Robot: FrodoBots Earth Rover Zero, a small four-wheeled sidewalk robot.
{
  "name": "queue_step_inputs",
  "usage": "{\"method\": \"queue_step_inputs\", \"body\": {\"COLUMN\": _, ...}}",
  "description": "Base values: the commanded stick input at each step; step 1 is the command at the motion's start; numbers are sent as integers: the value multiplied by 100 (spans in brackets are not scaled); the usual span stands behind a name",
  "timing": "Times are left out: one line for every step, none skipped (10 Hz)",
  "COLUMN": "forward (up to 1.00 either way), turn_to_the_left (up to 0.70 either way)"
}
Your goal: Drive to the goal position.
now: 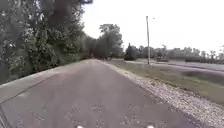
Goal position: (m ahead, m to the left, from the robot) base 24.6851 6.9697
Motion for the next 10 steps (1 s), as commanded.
{"method": "queue_step_inputs", "body": {"forward": 33, "turn_to_the_left": 0}}
{"method": "queue_step_inputs", "body": {"forward": 61, "turn_to_the_left": 0}}
{"method": "queue_step_inputs", "body": {"forward": 70, "turn_to_the_left": 0}}
{"method": "queue_step_inputs", "body": {"forward": 70, "turn_to_the_left": 0}}
{"method": "queue_step_inputs", "body": {"forward": 70, "turn_to_the_left": 0}}
{"method": "queue_step_inputs", "body": {"forward": 70, "turn_to_the_left": 19}}
{"method": "queue_step_inputs", "body": {"forward": 70, "turn_to_the_left": 35}}
{"method": "queue_step_inputs", "body": {"forward": 70, "turn_to_the_left": 35}}
{"method": "queue_step_inputs", "body": {"forward": 70, "turn_to_the_left": 35}}
{"method": "queue_step_inputs", "body": {"forward": 70, "turn_to_the_left": 35}}
